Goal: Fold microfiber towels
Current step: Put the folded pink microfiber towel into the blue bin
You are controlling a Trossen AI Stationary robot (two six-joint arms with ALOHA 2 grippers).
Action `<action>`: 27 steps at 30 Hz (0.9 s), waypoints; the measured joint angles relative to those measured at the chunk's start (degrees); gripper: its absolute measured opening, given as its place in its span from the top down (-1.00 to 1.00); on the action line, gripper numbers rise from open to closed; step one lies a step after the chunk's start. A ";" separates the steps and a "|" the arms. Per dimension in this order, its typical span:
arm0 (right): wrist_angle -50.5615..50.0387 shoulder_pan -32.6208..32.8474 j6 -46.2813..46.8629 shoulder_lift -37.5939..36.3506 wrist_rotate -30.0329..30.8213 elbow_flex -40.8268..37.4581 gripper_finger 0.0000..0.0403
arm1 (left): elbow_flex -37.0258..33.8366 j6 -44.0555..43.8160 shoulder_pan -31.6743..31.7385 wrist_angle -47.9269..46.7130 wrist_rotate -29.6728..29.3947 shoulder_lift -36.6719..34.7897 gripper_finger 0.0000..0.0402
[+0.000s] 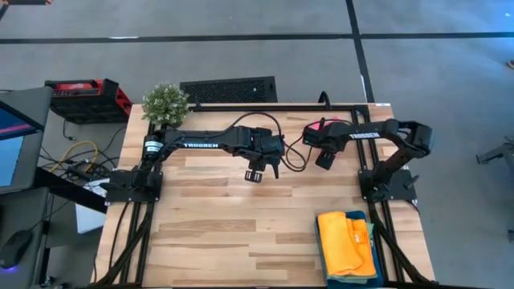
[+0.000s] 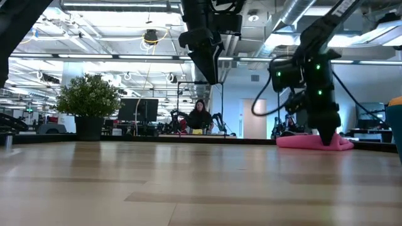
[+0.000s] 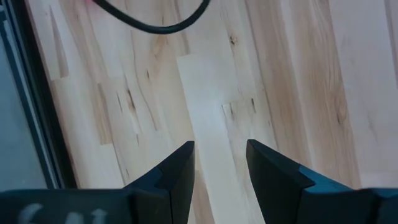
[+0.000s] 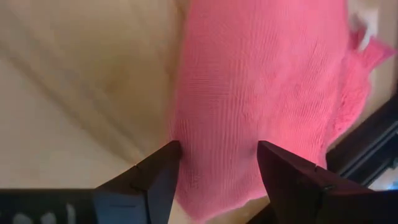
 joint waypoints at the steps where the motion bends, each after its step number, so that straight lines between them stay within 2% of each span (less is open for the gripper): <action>1: 0.00 -0.60 0.03 0.93 0.04 0.00 -0.19 | 0.00 0.02 -0.01 0.00 0.00 0.00 0.31; 12: 0.48 -1.98 -0.58 6.13 -0.51 0.37 -0.18 | 0.00 0.04 -0.01 0.00 0.00 0.00 0.31; 15: 0.50 -1.98 0.55 6.12 -1.03 0.31 -0.11 | 0.00 0.03 -0.01 0.00 0.00 0.00 0.31; 19: 0.54 -1.90 3.21 6.20 -1.96 0.21 0.18 | 0.00 -0.06 -0.07 0.00 0.02 0.00 0.31; 25: -0.17 0.43 4.94 5.74 -2.03 -0.07 0.86 | 0.00 -0.96 -0.46 0.00 1.02 0.00 0.31; 27: -1.80 2.08 5.44 4.87 -2.19 -0.26 0.93 | 0.00 -1.36 -0.69 -0.08 1.12 0.00 0.31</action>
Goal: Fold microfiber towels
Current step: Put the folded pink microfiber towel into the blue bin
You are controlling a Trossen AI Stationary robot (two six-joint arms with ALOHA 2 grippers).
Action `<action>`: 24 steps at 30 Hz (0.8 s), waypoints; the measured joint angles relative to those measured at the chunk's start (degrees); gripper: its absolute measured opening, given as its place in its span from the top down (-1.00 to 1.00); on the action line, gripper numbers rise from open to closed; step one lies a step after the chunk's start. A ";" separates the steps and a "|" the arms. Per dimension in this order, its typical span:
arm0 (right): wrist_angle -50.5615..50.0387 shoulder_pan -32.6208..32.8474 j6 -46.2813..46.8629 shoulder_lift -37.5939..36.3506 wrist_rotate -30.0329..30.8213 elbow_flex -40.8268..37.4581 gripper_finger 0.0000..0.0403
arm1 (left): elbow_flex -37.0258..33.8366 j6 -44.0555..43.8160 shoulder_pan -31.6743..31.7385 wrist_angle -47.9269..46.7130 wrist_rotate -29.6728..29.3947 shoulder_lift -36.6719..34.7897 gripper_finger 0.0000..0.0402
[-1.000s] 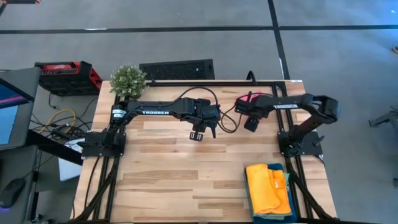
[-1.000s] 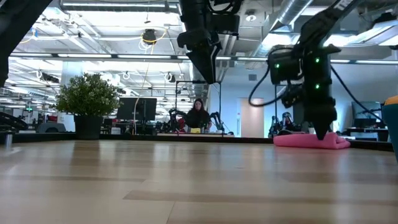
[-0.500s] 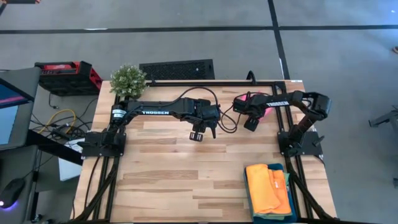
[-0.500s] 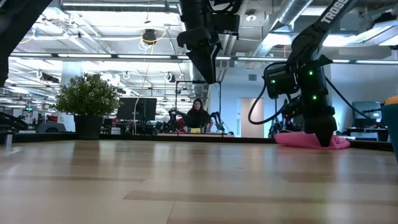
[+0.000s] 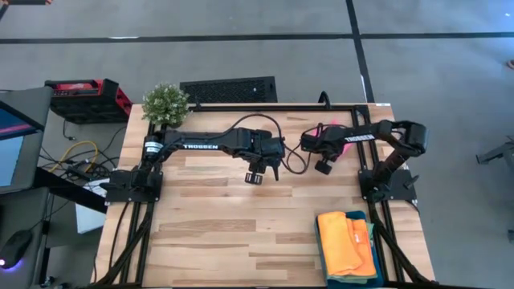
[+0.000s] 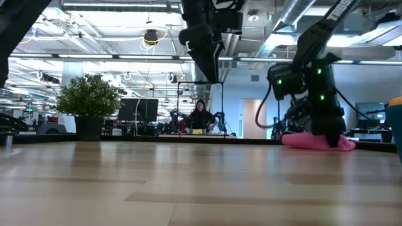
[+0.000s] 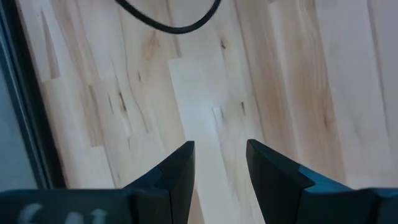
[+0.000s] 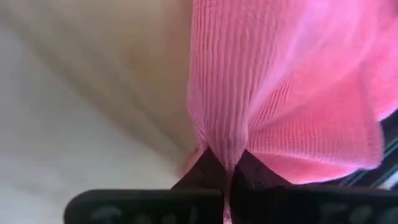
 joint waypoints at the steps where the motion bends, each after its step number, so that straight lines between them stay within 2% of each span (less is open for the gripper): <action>1: -0.49 0.86 0.85 -0.90 -0.21 0.01 0.91 | 0.00 -0.25 -0.17 -0.04 0.00 0.00 0.31; 6: -6.94 6.91 4.96 -5.32 -1.35 0.13 0.93 | 0.00 -1.25 -1.43 -1.89 0.11 0.00 0.31; 11: -10.97 15.39 6.13 -9.75 -7.70 0.17 0.93 | 0.00 -3.86 -2.89 -2.60 0.12 -0.53 0.31; 14: -14.96 21.85 7.44 -12.49 -11.34 0.29 0.94 | 0.00 -6.26 -3.89 -2.67 0.11 -1.76 0.31; 20: -24.36 35.30 10.74 -17.40 -12.13 3.16 0.95 | 0.00 -12.26 -6.32 -2.48 0.09 -4.79 0.31; 24: -26.64 43.62 14.90 -21.14 -15.58 5.42 0.93 | 0.00 -16.74 -8.34 -2.30 -0.16 -6.28 0.31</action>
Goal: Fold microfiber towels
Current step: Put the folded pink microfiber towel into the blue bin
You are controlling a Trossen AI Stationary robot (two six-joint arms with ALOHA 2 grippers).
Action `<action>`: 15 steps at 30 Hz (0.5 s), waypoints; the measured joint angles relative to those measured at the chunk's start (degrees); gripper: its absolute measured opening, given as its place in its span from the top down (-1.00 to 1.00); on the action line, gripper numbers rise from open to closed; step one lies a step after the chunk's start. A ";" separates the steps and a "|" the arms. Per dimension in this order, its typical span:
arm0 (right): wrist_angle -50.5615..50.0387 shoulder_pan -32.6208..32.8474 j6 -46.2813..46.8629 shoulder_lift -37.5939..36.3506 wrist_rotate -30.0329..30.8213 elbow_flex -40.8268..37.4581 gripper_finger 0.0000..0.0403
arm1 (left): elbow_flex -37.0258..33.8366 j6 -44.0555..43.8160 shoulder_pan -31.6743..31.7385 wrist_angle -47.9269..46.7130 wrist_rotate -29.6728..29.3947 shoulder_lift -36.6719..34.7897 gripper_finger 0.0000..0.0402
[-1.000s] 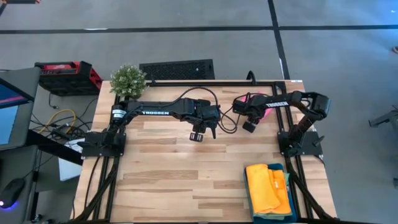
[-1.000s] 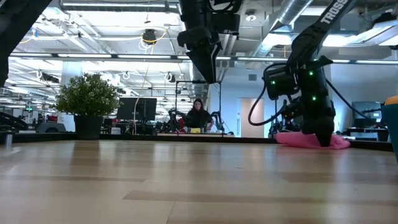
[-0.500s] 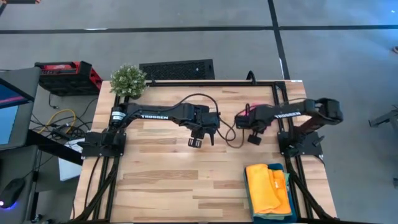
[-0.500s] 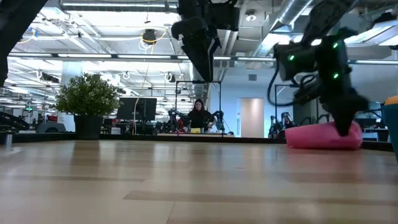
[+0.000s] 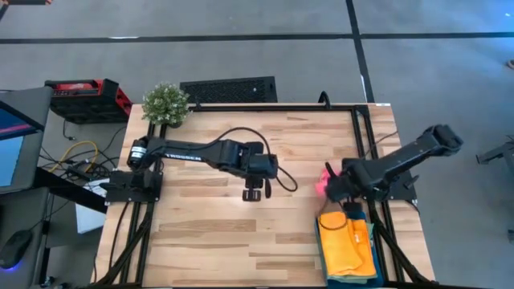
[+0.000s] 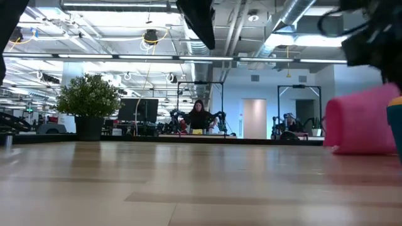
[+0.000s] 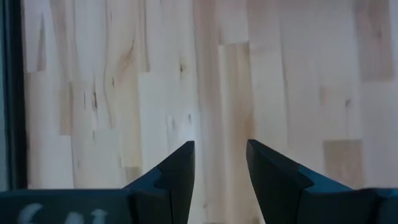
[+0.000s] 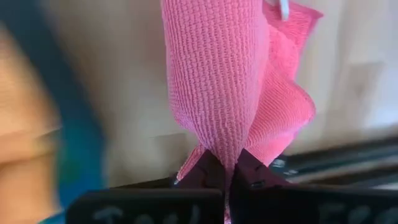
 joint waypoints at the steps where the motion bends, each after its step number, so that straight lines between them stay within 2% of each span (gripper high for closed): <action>1: 0.08 2.27 1.07 -0.92 -0.96 0.47 0.94 | 0.02 -1.12 -0.50 0.33 -0.23 -0.05 0.31; 8: 1.57 18.35 14.61 -4.08 -4.28 4.12 0.94 | 0.02 -6.79 -4.92 2.69 -1.83 -0.57 0.31; 15: 11.50 33.27 27.02 -2.24 -4.67 7.53 0.96 | 0.02 -8.75 -9.81 6.57 -2.08 -0.54 0.31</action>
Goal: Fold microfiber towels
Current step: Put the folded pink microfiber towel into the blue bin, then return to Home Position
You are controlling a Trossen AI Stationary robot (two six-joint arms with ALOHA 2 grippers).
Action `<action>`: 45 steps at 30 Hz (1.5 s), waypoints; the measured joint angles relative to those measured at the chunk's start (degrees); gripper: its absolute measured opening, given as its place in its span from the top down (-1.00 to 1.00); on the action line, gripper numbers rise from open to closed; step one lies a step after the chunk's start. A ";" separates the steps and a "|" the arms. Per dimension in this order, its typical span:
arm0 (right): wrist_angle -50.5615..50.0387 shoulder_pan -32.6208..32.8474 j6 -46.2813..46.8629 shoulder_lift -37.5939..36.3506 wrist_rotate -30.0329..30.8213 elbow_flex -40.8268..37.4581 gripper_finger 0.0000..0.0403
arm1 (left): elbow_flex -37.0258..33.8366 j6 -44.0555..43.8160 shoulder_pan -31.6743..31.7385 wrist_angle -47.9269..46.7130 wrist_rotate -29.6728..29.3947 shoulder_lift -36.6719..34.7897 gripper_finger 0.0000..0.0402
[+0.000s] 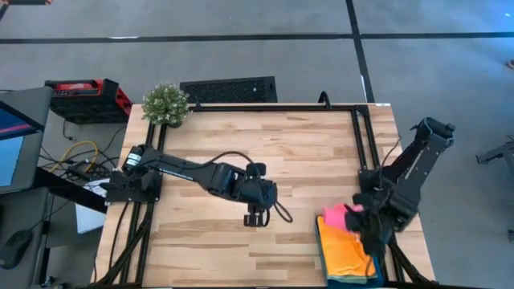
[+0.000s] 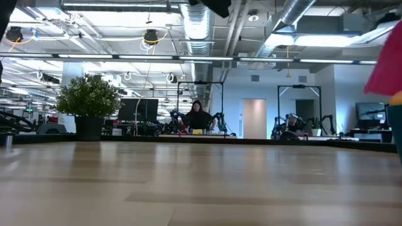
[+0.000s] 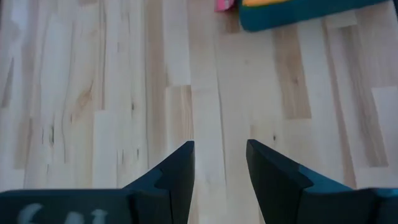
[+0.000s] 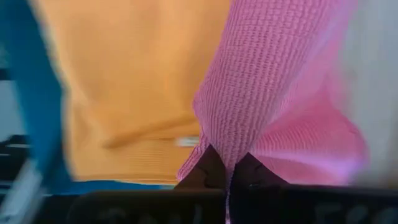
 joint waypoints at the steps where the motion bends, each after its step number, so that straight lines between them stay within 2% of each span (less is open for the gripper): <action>1: 1.47 1.61 1.58 0.73 0.03 0.31 0.97 | 0.00 -0.14 -0.69 0.52 -0.65 0.00 0.31; 8: 13.38 9.74 4.57 8.66 -0.67 0.50 0.91 | 0.00 -2.14 -4.14 2.21 -2.58 0.00 0.31; 14: 23.60 12.45 4.57 15.17 -3.24 0.50 0.94 | 0.00 -3.79 -5.32 3.54 -2.71 0.00 0.31; 18: 23.74 12.86 5.72 17.64 -3.47 0.50 0.91 | 0.00 -4.82 -5.54 3.55 -2.80 0.00 0.31; 21: 23.83 12.13 6.50 18.64 -3.89 0.50 0.80 | 0.00 -5.23 -5.54 3.61 -2.80 0.00 0.31; 28: 23.84 9.45 6.08 19.24 -9.70 0.50 0.55 | 0.00 -6.14 -5.54 3.59 -2.78 0.02 0.31; 33: 23.76 8.84 6.01 19.24 -11.41 0.50 0.30 | 0.00 -6.43 -5.56 3.57 -2.37 0.02 0.31; 39: 24.00 6.29 5.06 18.96 -22.12 0.50 0.02 | 0.00 -5.69 -5.56 3.55 -1.20 0.02 0.31; 45: 23.84 6.34 5.44 12.52 -20.32 0.50 -0.08 | 0.00 -3.04 -6.18 3.17 0.45 0.02 0.31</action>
